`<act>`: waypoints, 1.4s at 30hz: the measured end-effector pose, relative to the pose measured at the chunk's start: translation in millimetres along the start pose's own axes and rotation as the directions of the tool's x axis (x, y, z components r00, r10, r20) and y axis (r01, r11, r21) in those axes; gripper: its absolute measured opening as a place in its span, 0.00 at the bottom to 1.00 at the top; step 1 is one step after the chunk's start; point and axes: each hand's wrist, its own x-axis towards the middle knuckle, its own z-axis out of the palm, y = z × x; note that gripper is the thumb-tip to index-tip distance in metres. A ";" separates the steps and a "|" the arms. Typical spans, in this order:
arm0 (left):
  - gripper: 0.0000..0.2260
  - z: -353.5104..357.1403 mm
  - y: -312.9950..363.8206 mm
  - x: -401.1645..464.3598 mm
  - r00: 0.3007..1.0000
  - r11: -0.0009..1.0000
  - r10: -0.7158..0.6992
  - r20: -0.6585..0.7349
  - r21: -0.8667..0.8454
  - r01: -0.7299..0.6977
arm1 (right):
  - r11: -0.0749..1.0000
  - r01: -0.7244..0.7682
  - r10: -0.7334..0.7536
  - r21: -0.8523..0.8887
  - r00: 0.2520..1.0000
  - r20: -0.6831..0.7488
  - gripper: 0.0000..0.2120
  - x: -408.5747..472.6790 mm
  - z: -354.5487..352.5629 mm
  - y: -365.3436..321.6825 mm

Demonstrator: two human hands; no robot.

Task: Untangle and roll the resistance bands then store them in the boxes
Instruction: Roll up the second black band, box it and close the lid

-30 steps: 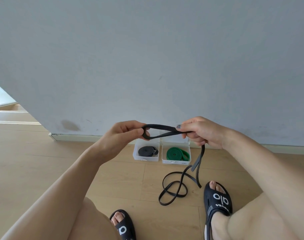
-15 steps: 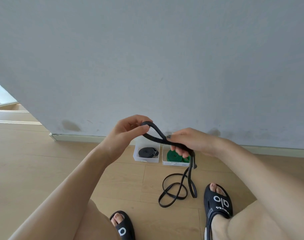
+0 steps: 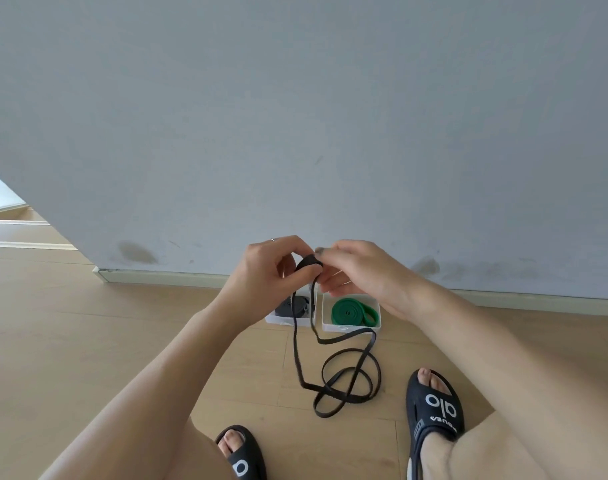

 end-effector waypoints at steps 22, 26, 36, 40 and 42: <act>0.09 20.4 -4.2 14.4 0.987 0.973 0.157 -0.030 0.174 -0.150 | 0.994 0.038 -0.006 0.100 0.951 -0.308 0.10 -4.1 -3.2 -4.0; 0.06 19.7 -4.3 15.1 0.984 0.970 0.176 0.010 0.168 -0.175 | 0.994 0.028 0.002 0.104 0.961 -0.278 0.08 -5.7 -9.0 -3.7; 0.06 22.7 1.0 18.0 0.989 0.981 0.150 0.007 0.126 -0.149 | 0.981 0.022 0.034 0.191 0.958 -0.284 0.08 -4.5 -13.1 -2.3; 0.07 24.6 7.3 17.9 0.995 0.993 0.098 -0.016 0.065 -0.097 | 0.946 0.008 0.064 0.323 0.975 -0.211 0.08 -7.0 -14.9 -3.7; 0.04 24.8 8.0 19.3 0.996 0.995 0.085 -0.017 0.046 -0.084 | 0.922 0.007 0.073 0.387 0.979 -0.192 0.09 -8.2 -17.3 -3.9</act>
